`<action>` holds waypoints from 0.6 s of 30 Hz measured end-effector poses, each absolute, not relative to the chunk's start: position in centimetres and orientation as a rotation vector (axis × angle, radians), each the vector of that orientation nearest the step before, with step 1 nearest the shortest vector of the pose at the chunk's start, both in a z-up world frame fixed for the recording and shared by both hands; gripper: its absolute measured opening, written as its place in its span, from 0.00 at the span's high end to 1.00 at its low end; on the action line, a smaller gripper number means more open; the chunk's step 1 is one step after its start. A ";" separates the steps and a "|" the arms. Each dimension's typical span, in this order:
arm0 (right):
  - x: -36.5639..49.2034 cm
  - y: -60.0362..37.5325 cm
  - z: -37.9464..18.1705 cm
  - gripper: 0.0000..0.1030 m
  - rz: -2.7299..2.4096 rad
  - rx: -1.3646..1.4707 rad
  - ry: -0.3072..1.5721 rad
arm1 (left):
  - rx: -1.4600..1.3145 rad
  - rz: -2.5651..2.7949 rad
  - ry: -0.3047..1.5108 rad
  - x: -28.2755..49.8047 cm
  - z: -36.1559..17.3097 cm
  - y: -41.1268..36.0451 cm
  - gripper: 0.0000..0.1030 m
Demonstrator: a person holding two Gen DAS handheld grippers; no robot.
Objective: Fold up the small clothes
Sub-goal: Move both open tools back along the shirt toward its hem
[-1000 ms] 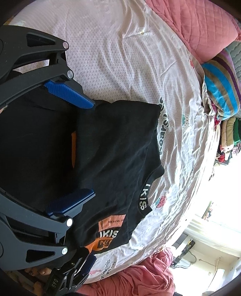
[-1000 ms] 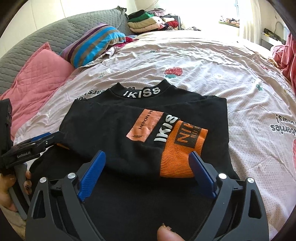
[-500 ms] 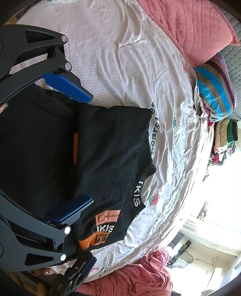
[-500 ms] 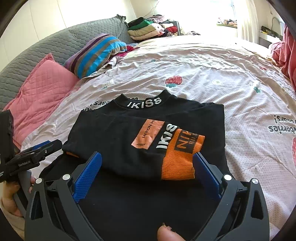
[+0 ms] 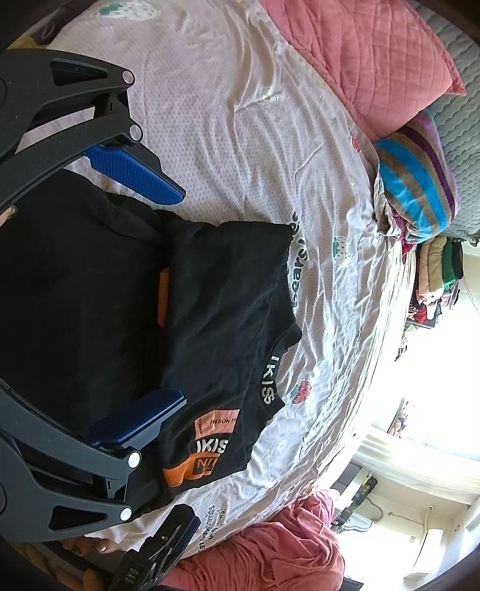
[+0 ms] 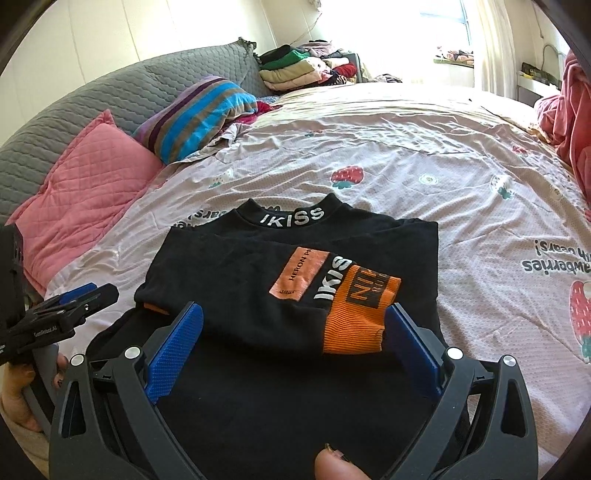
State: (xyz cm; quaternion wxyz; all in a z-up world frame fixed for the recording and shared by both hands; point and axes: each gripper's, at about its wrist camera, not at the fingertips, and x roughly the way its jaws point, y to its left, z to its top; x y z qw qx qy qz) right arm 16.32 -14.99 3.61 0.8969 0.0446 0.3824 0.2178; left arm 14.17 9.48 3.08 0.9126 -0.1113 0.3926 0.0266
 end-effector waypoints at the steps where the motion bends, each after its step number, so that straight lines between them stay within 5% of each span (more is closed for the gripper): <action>1: 16.2 -15.0 3.7 0.05 0.452 0.090 0.790 | -0.229 0.055 0.808 14.0 3.2 9.5 0.09; 18: 13.3 -15.1 5.1 0.05 0.464 0.051 0.767 | -0.188 0.076 0.809 10.4 3.4 9.3 0.09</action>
